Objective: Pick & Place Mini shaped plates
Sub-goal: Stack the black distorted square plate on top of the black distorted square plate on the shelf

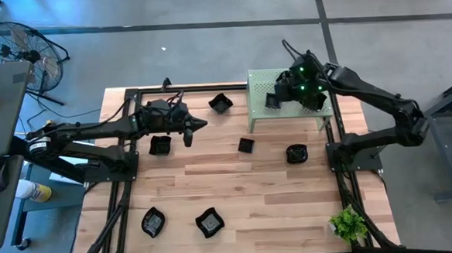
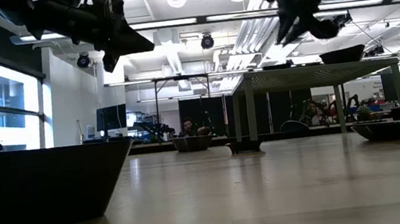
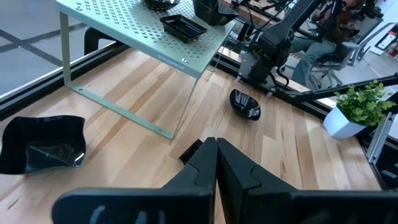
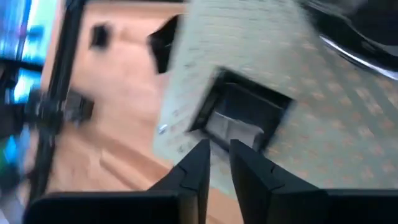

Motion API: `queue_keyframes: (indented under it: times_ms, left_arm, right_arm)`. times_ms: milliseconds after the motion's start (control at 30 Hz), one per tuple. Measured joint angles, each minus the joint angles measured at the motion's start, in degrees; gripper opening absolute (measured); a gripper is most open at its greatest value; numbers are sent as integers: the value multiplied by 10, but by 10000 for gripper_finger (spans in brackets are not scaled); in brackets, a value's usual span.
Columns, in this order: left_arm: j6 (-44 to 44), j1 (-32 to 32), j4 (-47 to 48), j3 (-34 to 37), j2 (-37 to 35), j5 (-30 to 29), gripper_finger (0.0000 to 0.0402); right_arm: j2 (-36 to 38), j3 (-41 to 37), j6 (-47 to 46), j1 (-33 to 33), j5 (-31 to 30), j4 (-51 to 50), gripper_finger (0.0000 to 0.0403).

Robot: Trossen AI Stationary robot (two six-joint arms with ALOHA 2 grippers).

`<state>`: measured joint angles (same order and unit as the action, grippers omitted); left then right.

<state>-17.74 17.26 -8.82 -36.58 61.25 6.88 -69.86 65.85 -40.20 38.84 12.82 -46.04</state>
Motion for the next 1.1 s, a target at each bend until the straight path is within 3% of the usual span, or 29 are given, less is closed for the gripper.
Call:
queue_keyframes:
  times_ms: [167, 367, 500, 667, 900, 1100]
  left_arm:
    - [7, 0, 36, -7, -3, -24, 0]
    - [14, 0, 231, -82, -25, -89, 0]
    - [9, 2, 366, -130, -27, -120, 0]
    - [3, 68, 467, -148, -25, -63, 0]
    - [154, 239, 570, -148, -10, 58, 0]
    - [279, 282, 678, -148, 40, 46, 27]
  right_arm:
    - [26, 9, 90, -75, -27, 23, 5]
    - [56, 8, 126, -176, -122, 66, 7]
    - [67, 8, 147, -217, -147, 105, 4]
    - [70, 8, 165, -242, -159, 133, 6]
    - [73, 8, 193, -249, -151, 137, 5]
    - [73, 7, 199, -250, -135, 137, 2]
